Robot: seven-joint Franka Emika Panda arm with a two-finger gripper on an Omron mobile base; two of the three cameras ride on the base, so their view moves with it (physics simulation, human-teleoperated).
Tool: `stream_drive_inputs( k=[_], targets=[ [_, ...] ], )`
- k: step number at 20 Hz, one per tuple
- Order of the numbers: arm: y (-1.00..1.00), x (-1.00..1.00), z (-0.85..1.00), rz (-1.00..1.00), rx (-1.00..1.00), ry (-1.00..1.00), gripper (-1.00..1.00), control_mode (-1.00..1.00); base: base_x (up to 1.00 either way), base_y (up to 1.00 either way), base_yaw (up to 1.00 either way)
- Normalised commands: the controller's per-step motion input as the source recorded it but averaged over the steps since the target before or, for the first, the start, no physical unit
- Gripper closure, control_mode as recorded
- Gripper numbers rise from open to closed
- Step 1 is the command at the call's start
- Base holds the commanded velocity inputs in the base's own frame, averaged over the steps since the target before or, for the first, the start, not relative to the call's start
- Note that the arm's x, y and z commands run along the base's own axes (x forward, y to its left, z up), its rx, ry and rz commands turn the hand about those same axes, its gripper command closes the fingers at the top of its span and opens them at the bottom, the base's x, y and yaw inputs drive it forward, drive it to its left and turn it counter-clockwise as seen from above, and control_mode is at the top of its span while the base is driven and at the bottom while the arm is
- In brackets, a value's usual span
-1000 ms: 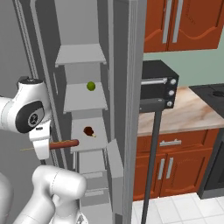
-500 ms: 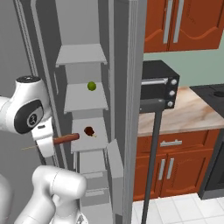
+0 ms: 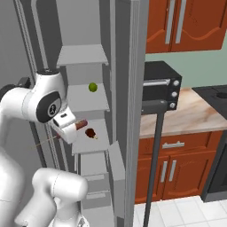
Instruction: Store the hot dog in the freezer for long-term storage. Close the freezer door after placing the cooked food.
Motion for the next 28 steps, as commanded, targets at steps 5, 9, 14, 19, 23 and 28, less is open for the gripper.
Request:
stream_drive_inputs(
  k=[5,9,14,19,23,28],
  targets=[
    [-0.02,0.71,-0.01,0.36,0.0,-0.13,1.0,-1.0,0.0,0.0,0.0],
    [0.0,0.61,-0.12,0.33,0.0,-0.3,1.0,-1.0,0.0,0.0,0.0],
    [0.0,0.51,-0.16,0.34,0.0,-0.33,1.0,-1.0,0.0,0.0,0.0],
    [0.02,0.31,0.0,0.22,0.0,-0.07,1.0,-1.0,0.0,0.0,0.0],
    [0.06,0.4,0.0,0.04,-0.01,0.05,1.0,-1.0,0.0,0.0,0.0],
    [0.0,0.3,-0.01,0.0,0.0,0.01,1.0,-1.0,0.0,0.0,0.0]
  ],
)
